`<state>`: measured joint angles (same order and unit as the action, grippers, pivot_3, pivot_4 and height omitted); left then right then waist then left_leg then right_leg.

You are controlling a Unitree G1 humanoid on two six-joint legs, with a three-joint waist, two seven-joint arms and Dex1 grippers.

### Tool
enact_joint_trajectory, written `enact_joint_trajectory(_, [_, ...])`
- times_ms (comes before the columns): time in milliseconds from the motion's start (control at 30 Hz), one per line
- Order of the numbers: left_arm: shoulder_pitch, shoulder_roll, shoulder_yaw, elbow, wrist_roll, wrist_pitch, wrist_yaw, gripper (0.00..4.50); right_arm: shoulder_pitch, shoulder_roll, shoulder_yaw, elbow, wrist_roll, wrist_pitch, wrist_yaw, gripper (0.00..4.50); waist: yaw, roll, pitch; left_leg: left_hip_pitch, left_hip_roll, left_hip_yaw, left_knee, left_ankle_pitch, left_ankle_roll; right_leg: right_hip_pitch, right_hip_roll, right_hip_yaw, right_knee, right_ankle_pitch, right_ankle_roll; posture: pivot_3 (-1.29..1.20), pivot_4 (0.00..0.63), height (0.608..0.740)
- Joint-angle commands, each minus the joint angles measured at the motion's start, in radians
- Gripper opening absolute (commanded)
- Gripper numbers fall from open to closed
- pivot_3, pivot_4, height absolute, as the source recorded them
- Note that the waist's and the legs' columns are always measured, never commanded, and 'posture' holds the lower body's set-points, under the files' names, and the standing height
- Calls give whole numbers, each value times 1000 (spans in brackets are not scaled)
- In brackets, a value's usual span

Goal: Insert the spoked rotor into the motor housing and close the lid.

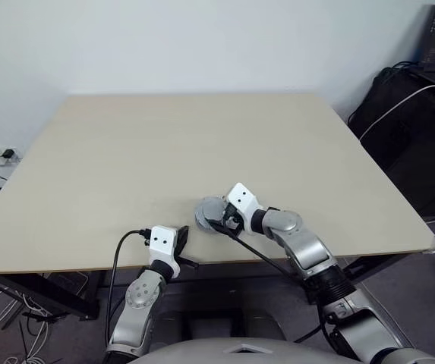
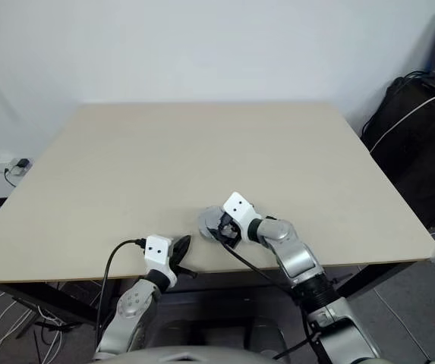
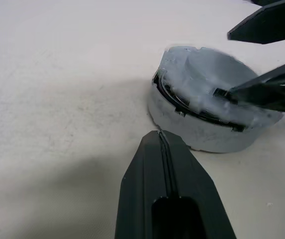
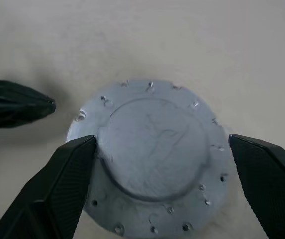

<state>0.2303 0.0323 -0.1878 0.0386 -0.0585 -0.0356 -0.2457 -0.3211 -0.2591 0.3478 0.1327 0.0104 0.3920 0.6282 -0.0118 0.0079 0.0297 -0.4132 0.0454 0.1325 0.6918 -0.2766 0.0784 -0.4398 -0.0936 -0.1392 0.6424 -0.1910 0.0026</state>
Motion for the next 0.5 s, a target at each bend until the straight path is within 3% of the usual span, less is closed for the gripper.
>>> enact_joint_trajectory(33, [-6,-6,5,-23,-2,-47,5,0,-18,19,-14,12,2,-28,-9,4465,1,0,0,0,0,0,0,0,0,0,0,0,0,0,0,0,0,740])
enact_joint_trajectory(367, [1,-10,14,-29,-14,-50,2,0,-33,42,-23,59,-13,68,-52,4465,0,0,0,0,0,0,0,0,0,0,-1,0,0,0,0,0,0,740])
enact_joint_trajectory(500, [4,-11,16,-29,-15,-48,0,0,-32,43,-36,42,8,97,-49,3244,1,1,-1,1,0,0,0,0,0,1,-2,0,0,0,0,0,0,740])
